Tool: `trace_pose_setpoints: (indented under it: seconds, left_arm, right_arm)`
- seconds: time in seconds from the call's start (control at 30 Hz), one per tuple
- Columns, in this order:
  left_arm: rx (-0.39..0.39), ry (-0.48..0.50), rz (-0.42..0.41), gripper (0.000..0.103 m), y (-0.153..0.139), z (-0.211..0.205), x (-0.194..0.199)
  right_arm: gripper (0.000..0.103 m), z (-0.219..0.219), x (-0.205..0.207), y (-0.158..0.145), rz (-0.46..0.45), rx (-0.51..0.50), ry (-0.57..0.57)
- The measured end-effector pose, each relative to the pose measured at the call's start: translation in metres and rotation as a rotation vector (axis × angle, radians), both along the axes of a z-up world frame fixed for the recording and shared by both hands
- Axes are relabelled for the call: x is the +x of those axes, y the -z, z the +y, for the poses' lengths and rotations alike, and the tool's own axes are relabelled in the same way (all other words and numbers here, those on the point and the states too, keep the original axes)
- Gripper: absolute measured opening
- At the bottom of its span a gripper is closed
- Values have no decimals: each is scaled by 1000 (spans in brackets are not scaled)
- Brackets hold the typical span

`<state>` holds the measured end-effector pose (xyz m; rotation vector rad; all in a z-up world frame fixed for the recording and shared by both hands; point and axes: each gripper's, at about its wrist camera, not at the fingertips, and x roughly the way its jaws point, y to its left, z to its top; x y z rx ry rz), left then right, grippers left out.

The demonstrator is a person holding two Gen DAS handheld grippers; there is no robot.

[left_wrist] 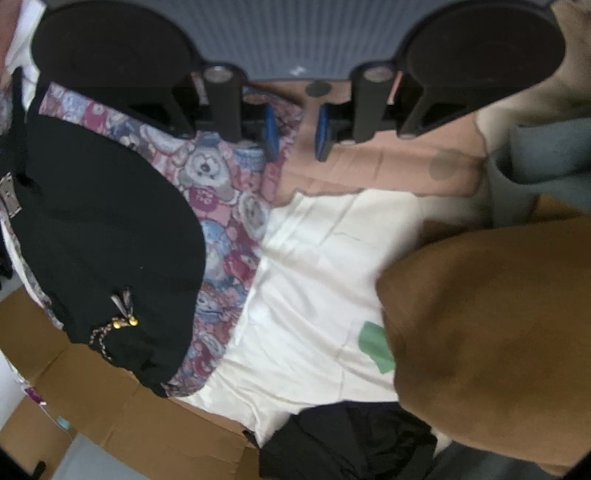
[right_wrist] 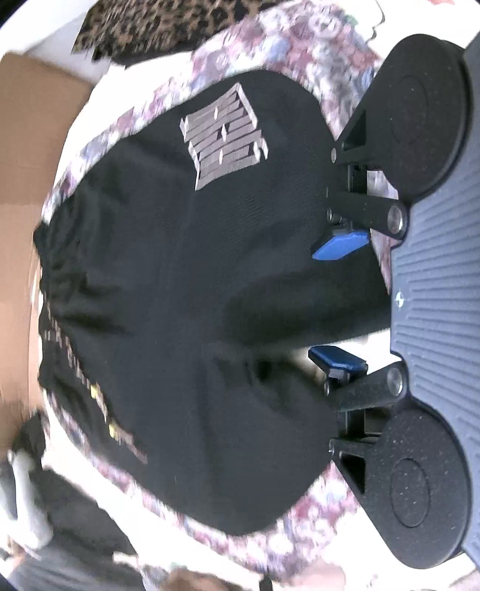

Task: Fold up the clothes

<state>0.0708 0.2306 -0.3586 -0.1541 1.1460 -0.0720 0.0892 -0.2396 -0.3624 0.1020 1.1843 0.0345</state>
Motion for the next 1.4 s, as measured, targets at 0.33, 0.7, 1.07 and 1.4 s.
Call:
trace_pose_setpoints:
  seconds: [0.33, 0.7, 1.07, 1.4]
  left_arm:
    - [15, -9, 13, 22, 2, 6, -4]
    - [40, 0, 17, 22, 4, 4, -8]
    - [59, 3, 14, 22, 3, 6, -10]
    - [61, 3, 16, 22, 6, 6, -10]
  right_arm:
    - [59, 62, -14, 26, 120, 138, -102]
    - [40, 72, -18, 36, 147, 118, -31]
    - [31, 79, -15, 28, 76, 92, -34]
    - [10, 81, -18, 37, 114, 106, -26]
